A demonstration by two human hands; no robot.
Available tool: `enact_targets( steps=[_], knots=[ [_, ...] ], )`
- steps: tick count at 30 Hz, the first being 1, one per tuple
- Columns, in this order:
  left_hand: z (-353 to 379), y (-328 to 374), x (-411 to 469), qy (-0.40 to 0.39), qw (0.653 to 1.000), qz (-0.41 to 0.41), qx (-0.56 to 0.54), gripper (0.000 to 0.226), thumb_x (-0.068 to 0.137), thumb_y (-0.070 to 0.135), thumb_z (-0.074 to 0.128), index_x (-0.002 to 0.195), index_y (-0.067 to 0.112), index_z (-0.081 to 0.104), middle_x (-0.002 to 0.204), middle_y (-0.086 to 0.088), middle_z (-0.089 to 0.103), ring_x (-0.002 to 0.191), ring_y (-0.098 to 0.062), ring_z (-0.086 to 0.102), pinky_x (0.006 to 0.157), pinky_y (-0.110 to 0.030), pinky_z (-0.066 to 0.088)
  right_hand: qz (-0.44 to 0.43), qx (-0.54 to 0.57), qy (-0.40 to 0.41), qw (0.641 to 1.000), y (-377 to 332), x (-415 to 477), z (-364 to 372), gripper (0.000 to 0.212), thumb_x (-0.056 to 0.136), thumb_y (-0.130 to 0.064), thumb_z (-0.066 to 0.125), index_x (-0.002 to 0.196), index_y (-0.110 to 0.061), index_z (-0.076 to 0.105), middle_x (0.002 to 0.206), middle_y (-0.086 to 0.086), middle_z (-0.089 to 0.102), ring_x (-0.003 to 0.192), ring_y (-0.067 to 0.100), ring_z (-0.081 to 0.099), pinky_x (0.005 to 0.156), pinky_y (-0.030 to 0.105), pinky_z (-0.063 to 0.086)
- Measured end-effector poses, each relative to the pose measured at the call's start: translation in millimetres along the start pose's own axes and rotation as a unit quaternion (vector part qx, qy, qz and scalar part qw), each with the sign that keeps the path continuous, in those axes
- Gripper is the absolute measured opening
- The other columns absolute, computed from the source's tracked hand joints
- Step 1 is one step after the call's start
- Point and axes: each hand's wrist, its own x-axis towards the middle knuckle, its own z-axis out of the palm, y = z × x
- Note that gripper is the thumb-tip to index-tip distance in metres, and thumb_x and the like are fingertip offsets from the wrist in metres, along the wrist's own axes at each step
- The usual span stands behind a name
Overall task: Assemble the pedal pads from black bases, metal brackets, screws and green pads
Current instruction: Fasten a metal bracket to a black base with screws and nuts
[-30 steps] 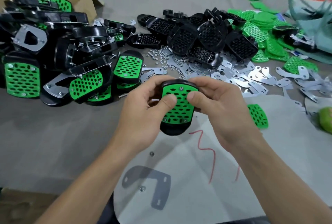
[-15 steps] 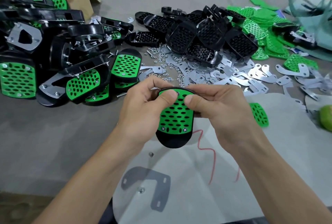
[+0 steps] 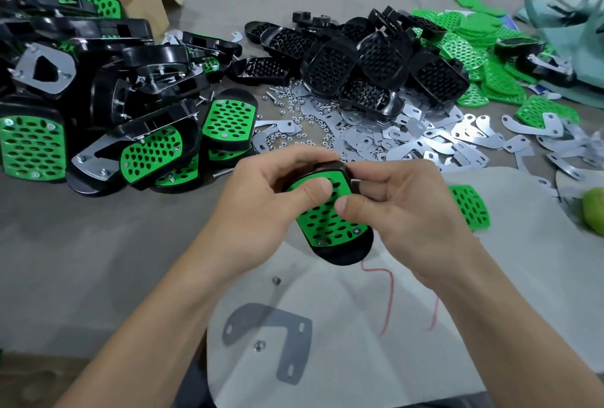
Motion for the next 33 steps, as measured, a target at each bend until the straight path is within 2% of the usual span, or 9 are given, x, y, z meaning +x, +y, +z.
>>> enact_targets(
  steps=[2, 5, 9, 12, 16, 18, 23, 30, 33],
  knots=[
    [4, 0, 0, 0.023, 0.999, 0.016, 0.023, 0.027, 0.081, 0.015, 0.070, 0.107, 0.019, 0.075, 0.101, 0.002, 0.078, 0.095, -0.009, 0.070, 0.086, -0.019, 0.053, -0.008, -0.040, 0.007, 0.999, -2, -1, 3, 0.033, 0.080, -0.009, 0.068, 0.102, -0.031, 0.079, 0.092, -0.003, 0.080, 0.090, 0.030, 0.076, 0.074, 0.061, 0.060],
    [9, -4, -3, 0.079, 0.996, 0.032, 0.030, 0.024, 0.077, 0.016, 0.073, 0.094, 0.033, 0.080, 0.089, 0.008, 0.078, 0.083, -0.006, 0.069, 0.081, -0.021, 0.054, -0.025, -0.063, 0.021, 0.998, -4, -3, 10, 0.032, 0.077, -0.008, 0.066, 0.098, -0.029, 0.078, 0.089, -0.010, 0.079, 0.090, 0.012, 0.076, 0.082, 0.045, 0.062],
    [16, -9, -5, 0.113, 0.993, 0.041, 0.023, 0.028, 0.077, 0.015, 0.072, 0.089, 0.039, 0.079, 0.086, 0.010, 0.078, 0.082, -0.007, 0.069, 0.081, -0.025, 0.055, -0.025, -0.096, 0.031, 0.995, -1, -2, 15, 0.033, 0.076, -0.012, 0.065, 0.095, -0.036, 0.077, 0.086, -0.014, 0.078, 0.086, 0.007, 0.075, 0.081, 0.044, 0.062],
    [13, -8, -4, 0.116, 0.990, 0.016, -0.078, 0.030, 0.075, 0.011, 0.072, 0.090, 0.035, 0.082, 0.089, 0.006, 0.078, 0.087, -0.010, 0.070, 0.085, -0.025, 0.054, -0.033, -0.069, 0.046, 0.996, -1, 0, 16, 0.032, 0.073, -0.016, 0.072, 0.090, -0.043, 0.076, 0.086, -0.010, 0.079, 0.086, 0.015, 0.077, 0.080, 0.044, 0.062],
    [5, -10, -5, 0.113, 0.950, -0.066, -0.284, 0.021, 0.071, 0.018, 0.074, 0.090, 0.022, 0.082, 0.093, -0.004, 0.076, 0.095, -0.023, 0.067, 0.098, -0.047, 0.052, -0.061, -0.125, 0.056, 0.989, -2, -5, 13, 0.032, 0.068, -0.025, 0.080, 0.099, -0.031, 0.076, 0.082, -0.002, 0.075, 0.075, 0.021, 0.072, 0.071, 0.049, 0.061],
    [1, -11, -5, 0.088, 0.960, -0.053, -0.260, 0.022, 0.077, 0.014, 0.069, 0.095, 0.018, 0.080, 0.097, -0.004, 0.075, 0.099, -0.024, 0.065, 0.099, -0.046, 0.051, -0.068, -0.097, 0.055, 0.991, -1, -7, 13, 0.028, 0.071, -0.024, 0.080, 0.099, -0.029, 0.076, 0.079, 0.006, 0.073, 0.074, 0.033, 0.068, 0.065, 0.055, 0.058],
    [-14, -7, -6, -0.005, 0.996, 0.069, -0.058, 0.031, 0.079, 0.009, 0.078, 0.104, 0.022, 0.067, 0.101, 0.006, 0.070, 0.097, -0.011, 0.064, 0.084, -0.022, 0.052, -0.097, -0.146, 0.082, 0.981, -4, -6, 9, 0.029, 0.074, -0.025, 0.078, 0.097, -0.043, 0.073, 0.084, -0.014, 0.074, 0.078, 0.007, 0.067, 0.075, 0.034, 0.055],
    [-10, -1, -9, 0.021, 0.993, 0.118, -0.007, 0.021, 0.080, 0.027, 0.076, 0.100, 0.033, 0.070, 0.093, 0.010, 0.070, 0.086, -0.012, 0.063, 0.079, -0.030, 0.052, -0.154, -0.205, 0.087, 0.963, -13, -10, 14, 0.033, 0.076, -0.024, 0.077, 0.098, -0.046, 0.068, 0.079, -0.026, 0.068, 0.070, -0.002, 0.061, 0.065, 0.007, 0.041],
    [-6, -4, -14, 0.033, 0.987, 0.155, -0.007, 0.022, 0.083, 0.023, 0.074, 0.103, 0.028, 0.067, 0.096, 0.012, 0.069, 0.089, -0.010, 0.063, 0.080, -0.026, 0.050, -0.170, -0.228, 0.094, 0.954, -18, -13, 17, 0.027, 0.080, -0.026, 0.074, 0.104, -0.038, 0.070, 0.086, -0.023, 0.069, 0.080, 0.004, 0.066, 0.070, 0.015, 0.048]
  ],
)
